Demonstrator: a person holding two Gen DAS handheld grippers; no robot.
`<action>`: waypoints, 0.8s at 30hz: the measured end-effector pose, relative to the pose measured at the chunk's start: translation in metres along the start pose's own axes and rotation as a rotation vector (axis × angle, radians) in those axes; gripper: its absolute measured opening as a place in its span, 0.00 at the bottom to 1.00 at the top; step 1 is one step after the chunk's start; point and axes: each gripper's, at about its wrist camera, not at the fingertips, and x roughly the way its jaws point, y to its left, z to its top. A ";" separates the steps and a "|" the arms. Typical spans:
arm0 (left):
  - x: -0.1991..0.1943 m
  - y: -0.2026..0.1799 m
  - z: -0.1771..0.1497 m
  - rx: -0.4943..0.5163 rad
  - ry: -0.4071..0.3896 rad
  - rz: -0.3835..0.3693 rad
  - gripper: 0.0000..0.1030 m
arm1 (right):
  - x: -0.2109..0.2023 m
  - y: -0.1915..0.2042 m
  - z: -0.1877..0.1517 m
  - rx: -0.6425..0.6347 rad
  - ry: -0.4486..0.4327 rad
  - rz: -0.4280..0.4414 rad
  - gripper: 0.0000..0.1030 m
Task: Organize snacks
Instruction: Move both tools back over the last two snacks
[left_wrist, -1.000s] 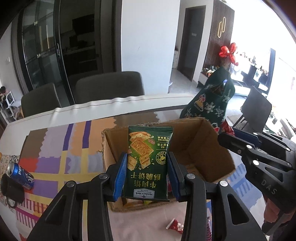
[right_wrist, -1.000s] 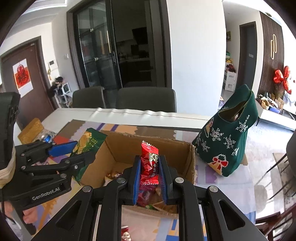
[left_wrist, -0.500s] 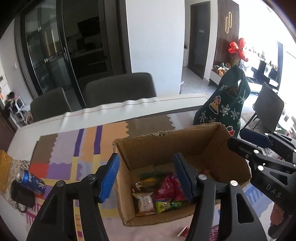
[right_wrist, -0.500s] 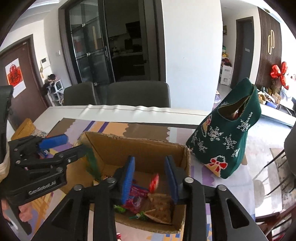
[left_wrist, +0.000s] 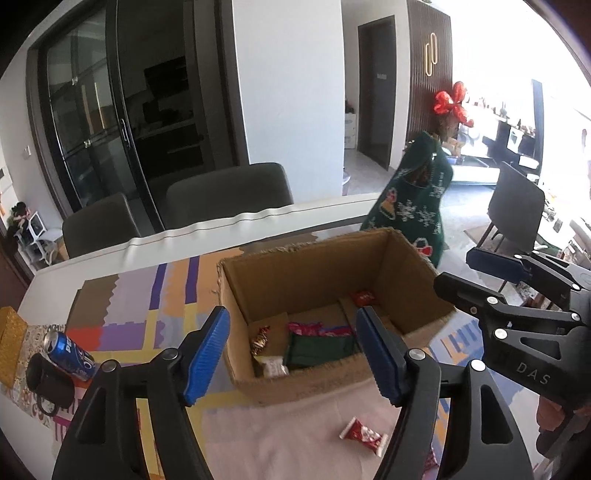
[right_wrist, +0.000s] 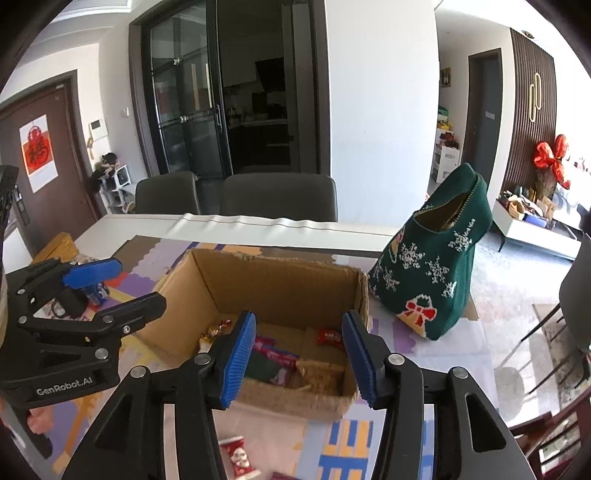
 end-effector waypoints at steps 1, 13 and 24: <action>-0.003 -0.001 -0.003 -0.002 -0.002 -0.005 0.68 | -0.003 0.001 -0.002 -0.001 -0.002 0.000 0.49; -0.023 -0.012 -0.039 0.006 -0.017 -0.046 0.71 | -0.037 0.011 -0.036 -0.016 -0.022 -0.041 0.53; -0.007 -0.023 -0.079 0.022 0.064 -0.078 0.71 | -0.025 0.015 -0.091 0.005 0.096 -0.035 0.53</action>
